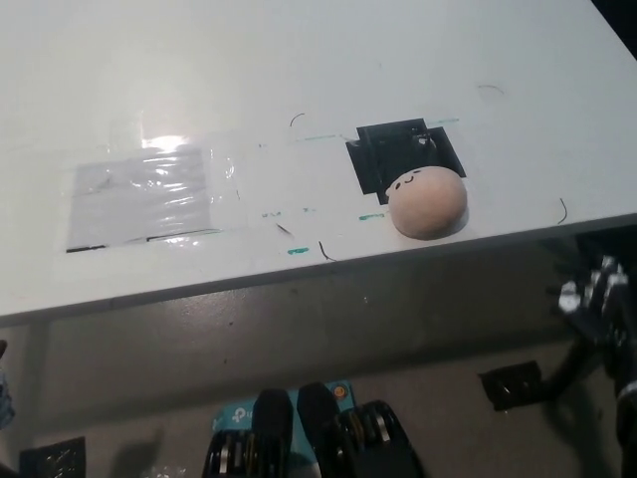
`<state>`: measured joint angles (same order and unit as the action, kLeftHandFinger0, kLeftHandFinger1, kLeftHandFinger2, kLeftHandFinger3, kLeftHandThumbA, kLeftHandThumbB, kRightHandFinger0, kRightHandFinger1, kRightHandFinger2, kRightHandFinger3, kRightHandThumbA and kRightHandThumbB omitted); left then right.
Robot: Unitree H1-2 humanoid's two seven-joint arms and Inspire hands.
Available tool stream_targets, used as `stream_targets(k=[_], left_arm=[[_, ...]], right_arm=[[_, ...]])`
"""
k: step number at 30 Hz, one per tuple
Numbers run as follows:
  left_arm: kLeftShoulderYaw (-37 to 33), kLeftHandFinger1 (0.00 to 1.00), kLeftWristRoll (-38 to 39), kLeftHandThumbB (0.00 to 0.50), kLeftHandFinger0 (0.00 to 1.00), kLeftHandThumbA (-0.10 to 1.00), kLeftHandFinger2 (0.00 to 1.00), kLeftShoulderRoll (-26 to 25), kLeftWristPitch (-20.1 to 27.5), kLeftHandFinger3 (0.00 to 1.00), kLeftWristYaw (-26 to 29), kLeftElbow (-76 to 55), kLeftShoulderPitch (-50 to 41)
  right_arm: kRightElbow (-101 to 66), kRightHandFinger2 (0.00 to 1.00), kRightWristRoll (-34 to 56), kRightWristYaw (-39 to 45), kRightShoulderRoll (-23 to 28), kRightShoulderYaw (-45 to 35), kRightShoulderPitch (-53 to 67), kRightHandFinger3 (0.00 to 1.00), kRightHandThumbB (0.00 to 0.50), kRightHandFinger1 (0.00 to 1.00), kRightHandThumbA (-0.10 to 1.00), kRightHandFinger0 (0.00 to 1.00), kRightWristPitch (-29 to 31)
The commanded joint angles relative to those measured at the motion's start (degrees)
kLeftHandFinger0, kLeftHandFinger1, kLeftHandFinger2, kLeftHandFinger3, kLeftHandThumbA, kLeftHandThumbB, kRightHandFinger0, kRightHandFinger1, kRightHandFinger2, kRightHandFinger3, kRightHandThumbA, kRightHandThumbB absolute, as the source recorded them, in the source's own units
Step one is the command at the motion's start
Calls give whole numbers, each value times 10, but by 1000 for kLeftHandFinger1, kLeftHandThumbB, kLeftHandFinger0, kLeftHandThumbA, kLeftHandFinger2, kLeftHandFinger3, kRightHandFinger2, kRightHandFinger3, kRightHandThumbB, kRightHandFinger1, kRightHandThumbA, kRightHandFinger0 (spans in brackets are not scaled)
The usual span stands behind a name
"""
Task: The robot uses its right hand to grab and squeeze a pink dumpling toy kept on the black mask on the desk
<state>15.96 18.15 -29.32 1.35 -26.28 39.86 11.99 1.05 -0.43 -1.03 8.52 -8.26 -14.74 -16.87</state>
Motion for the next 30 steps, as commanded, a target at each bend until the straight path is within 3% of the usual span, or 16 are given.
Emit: stream_targets(k=[1, 2, 3, 6, 10, 11, 12, 13, 14, 15, 16, 18, 19, 30], left_arm=[[8, 0, 20, 500, 0, 752, 47, -13, 3, 88, -19, -6, 9], [8, 0, 18, 500, 0, 763, 40, -12, 9, 84, -17, -4, 9], [8, 0, 18, 500, 0, 764, 39, -12, 9, 83, -17, -4, 10], [7, 0, 18, 500, 0, 766, 56, -12, 3, 118, -17, -10, 6], [7, 0, 18, 500, 0, 770, 47, -13, 7, 92, -20, -6, 6], [6, 0, 15, 500, 0, 785, 53, -13, 5, 90, -15, -8, 6], [6, 0, 15, 500, 0, 786, 53, -13, 5, 87, -15, -9, 6], [6, 0, 15, 500, 0, 789, 54, -13, 6, 84, -16, -9, 6], [6, 0, 14, 500, 0, 804, 62, -13, 7, 89, -15, -9, 5], [7, 0, 15, 500, 0, 805, 64, -12, 9, 90, -16, -9, 4], [7, 0, 16, 500, 0, 805, 62, -12, 9, 92, -16, -11, 3], [7, 0, 16, 500, 0, 806, 60, -13, 8, 93, -16, -11, 3], [6, 0, 14, 500, 0, 807, 60, -12, 10, 91, -15, -5, 7], [7, 0, 16, 500, 0, 817, 59, -13, 8, 95, -17, -9, 8]], right_arm=[[-39, 774, 7, 12, 21, 3, -57, 1000, 194, 612, 189, 533, -24], [-44, 788, 19, 29, 29, 8, -88, 1000, 157, 618, 106, 527, -14], [-44, 790, 20, 31, 30, 8, -91, 1000, 157, 620, 105, 528, -14], [-53, 785, 4, 41, 45, 30, -171, 1000, 229, 597, 174, 464, -35], [-35, 834, -10, 66, 68, 65, -214, 1000, 219, 574, 238, 469, -23], [-30, 858, -13, 72, 74, 75, -225, 1000, 228, 537, 257, 425, -24], [-28, 909, -10, 79, 78, 82, -231, 1000, 244, 627, 277, 489, -24], [-30, 1000, -11, 91, 85, 96, -241, 1000, 257, 830, 297, 708, -31], [-29, 1000, -28, 104, 98, 118, -251, 1000, 270, 1000, 377, 1000, -39], [-22, 1000, -38, 123, 110, 142, -265, 1000, 373, 1000, 476, 1000, -37], [-12, 1000, -62, 137, 125, 173, -279, 1000, 400, 1000, 542, 1000, -40], [-12, 1000, -58, 133, 130, 180, -280, 1000, 406, 1000, 543, 1000, -42], [-9, 1000, -79, 147, 139, 210, -293, 1000, 489, 1000, 631, 1000, -66], [63, 1000, -124, 126, 105, 269, -289, 1000, 500, 1000, 743, 1000, -49]])
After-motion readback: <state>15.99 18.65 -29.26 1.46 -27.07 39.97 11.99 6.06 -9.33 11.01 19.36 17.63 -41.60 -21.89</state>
